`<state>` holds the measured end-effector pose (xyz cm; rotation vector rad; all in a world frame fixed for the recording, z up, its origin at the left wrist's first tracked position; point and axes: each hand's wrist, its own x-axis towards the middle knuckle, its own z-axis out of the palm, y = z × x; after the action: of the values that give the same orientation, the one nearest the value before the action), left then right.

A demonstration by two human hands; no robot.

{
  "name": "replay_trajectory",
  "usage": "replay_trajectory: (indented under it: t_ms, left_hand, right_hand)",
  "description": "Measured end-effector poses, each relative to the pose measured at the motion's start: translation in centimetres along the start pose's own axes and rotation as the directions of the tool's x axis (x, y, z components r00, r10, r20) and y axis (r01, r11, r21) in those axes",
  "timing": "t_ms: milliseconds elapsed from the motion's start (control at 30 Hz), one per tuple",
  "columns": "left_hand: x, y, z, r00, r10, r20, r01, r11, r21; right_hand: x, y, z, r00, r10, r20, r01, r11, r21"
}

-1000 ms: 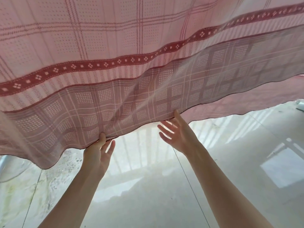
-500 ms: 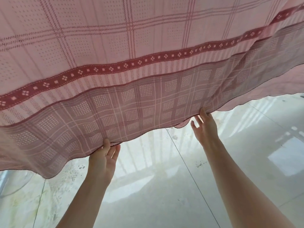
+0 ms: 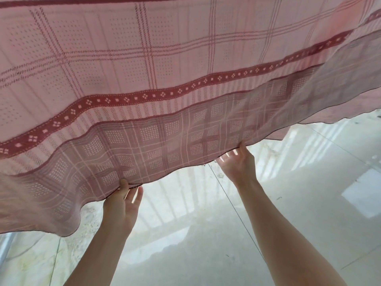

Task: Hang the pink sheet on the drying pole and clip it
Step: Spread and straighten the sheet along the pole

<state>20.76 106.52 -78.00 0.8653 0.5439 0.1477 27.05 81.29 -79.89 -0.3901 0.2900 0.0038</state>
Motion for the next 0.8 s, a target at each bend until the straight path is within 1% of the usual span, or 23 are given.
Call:
replay_trajectory:
  t_ms: [67,100,133,233,267,400,533,600,733,800]
  left_hand:
    - [-0.1,0.0,-0.4,1.000,-0.010,-0.004,0.010,1.000,-0.002]
    - [-0.1,-0.1,-0.6,1.000,-0.013,-0.006,0.013,1.000,-0.010]
    - [-0.1,-0.1,-0.6,1.000,-0.014,-0.006,0.014,1.000,-0.018]
    - [0.0,0.0,-0.4,1.000,-0.011,-0.015,0.011,0.999,-0.037]
    - [0.0,0.0,-0.3,1.000,-0.011,-0.020,0.011,0.999,-0.040]
    - [-0.1,-1.0,1.1,0.999,-0.030,-0.022,0.029,0.999,-0.034]
    - [0.3,-1.9,2.8,0.999,-0.029,-0.025,0.028,0.999,-0.035]
    - [0.6,-2.1,3.3,1.000,-0.016,-0.024,0.014,0.999,-0.042]
    - [1.6,-2.3,3.8,0.998,-0.026,-0.057,0.020,0.995,-0.100]
    - [2.0,-2.3,4.1,0.998,-0.055,-0.039,0.049,0.987,-0.153]
  right_hand:
    - [-0.1,0.2,0.7,0.998,0.022,0.066,-0.023,1.000,0.004]
    - [0.0,0.2,0.7,0.998,0.015,0.067,-0.015,1.000,0.012]
    - [0.2,0.0,0.8,0.999,-0.005,0.050,0.004,1.000,0.031]
    - [0.4,-1.6,0.0,0.996,-0.075,-0.046,0.082,0.984,0.160]
    - [0.2,-2.4,-0.4,0.994,-0.090,-0.067,0.100,0.980,0.170]
    - [0.1,-5.1,-1.6,0.981,-0.116,-0.156,0.130,0.988,0.085]
    - [1.2,-6.5,-2.3,0.968,-0.143,-0.207,0.171,0.977,0.124]
    - [1.4,-6.6,-2.4,0.953,-0.176,-0.246,0.208,0.972,0.112]
    - [1.7,-6.2,-2.3,0.949,-0.192,-0.249,0.223,0.969,0.103]
    - [2.0,-5.8,-2.3,0.959,-0.174,-0.223,0.202,0.973,0.109]
